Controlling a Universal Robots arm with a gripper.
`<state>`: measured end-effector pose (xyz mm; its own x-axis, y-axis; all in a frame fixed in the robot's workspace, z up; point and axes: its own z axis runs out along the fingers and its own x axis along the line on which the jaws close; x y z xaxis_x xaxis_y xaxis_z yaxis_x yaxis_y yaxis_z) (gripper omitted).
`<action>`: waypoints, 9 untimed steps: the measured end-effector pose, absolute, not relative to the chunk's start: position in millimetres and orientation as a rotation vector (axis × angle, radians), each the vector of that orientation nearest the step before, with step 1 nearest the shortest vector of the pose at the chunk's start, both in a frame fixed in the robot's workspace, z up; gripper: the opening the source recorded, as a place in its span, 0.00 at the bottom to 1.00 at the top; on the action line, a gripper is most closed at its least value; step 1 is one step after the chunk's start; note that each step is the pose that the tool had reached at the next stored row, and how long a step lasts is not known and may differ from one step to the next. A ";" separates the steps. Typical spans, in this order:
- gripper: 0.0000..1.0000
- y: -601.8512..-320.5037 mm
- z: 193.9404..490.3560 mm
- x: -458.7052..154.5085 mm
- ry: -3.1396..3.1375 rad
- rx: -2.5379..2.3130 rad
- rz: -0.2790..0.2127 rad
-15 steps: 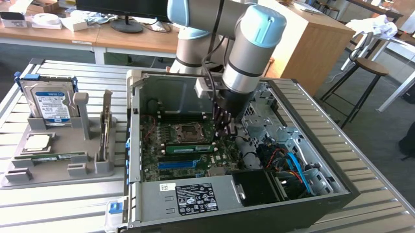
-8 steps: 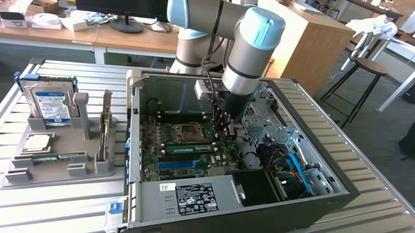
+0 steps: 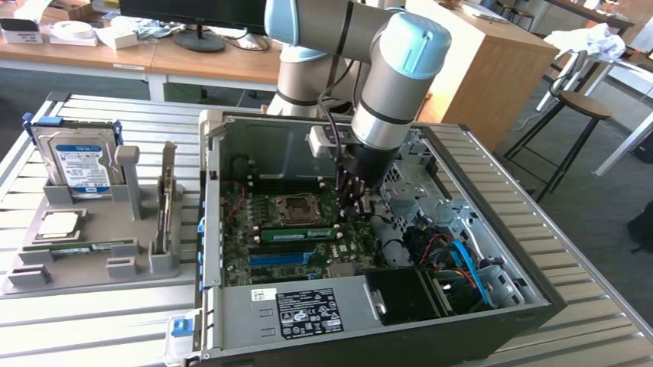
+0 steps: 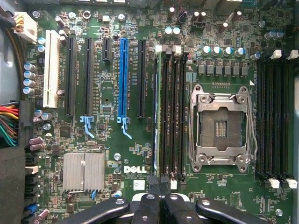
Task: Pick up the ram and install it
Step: 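Press down the ram until it locks into place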
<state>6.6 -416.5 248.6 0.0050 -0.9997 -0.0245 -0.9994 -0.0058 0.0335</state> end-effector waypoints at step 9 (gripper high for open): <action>0.10 -411.5 248.4 6.7 -2.210 2.222 -0.064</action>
<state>6.7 -411.5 248.4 0.0051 -0.9997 -0.0245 -0.9994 -0.0060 0.0336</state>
